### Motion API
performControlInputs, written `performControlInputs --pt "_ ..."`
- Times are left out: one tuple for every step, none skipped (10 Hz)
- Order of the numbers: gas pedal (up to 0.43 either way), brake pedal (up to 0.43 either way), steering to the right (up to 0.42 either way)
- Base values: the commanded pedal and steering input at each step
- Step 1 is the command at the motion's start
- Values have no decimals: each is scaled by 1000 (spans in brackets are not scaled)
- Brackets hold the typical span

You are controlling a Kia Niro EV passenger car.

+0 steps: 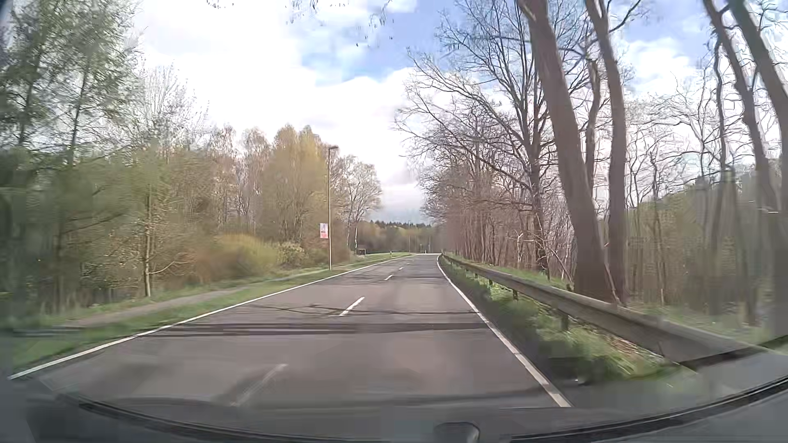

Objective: Follow the waypoints while adhering to traffic rules and regulations

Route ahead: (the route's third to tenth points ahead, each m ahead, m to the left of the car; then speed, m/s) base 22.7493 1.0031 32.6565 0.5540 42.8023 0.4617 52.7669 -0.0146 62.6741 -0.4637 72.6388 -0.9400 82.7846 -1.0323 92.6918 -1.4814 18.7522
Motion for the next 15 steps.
performControlInputs --pt "79 6 0" --pt "79 0 0" --pt "79 0 0" --pt "79 0 1" --pt "79 0 1" --pt "79 0 2" --pt "79 0 2" --pt "79 0 2" --pt "79 0 3" --pt "79 0 3" --pt "79 0 3" --pt "98 0 3" --pt "98 0 3" --pt "98 0 3" --pt "98 0 2"
